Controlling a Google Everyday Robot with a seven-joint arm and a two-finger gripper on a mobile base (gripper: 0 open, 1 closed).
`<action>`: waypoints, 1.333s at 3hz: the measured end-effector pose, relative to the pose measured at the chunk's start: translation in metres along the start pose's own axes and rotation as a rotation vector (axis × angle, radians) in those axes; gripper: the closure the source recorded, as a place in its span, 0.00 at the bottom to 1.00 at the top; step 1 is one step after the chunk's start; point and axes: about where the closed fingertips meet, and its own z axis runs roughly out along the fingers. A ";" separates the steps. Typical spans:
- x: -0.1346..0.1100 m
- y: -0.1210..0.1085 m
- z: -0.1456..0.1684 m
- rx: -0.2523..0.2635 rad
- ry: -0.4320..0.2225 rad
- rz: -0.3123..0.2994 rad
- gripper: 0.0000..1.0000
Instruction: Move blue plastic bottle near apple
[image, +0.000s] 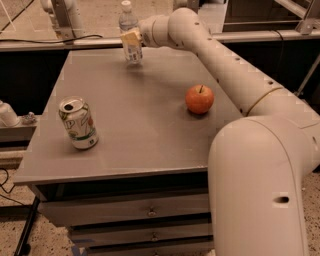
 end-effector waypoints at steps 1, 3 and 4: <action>0.002 -0.004 -0.034 0.066 0.005 0.019 1.00; -0.034 -0.039 -0.159 0.319 -0.047 0.062 1.00; 0.001 -0.042 -0.206 0.378 0.002 0.134 1.00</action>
Offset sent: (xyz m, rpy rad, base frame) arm -0.1061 -0.1247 0.0288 0.0214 -0.0330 -0.3220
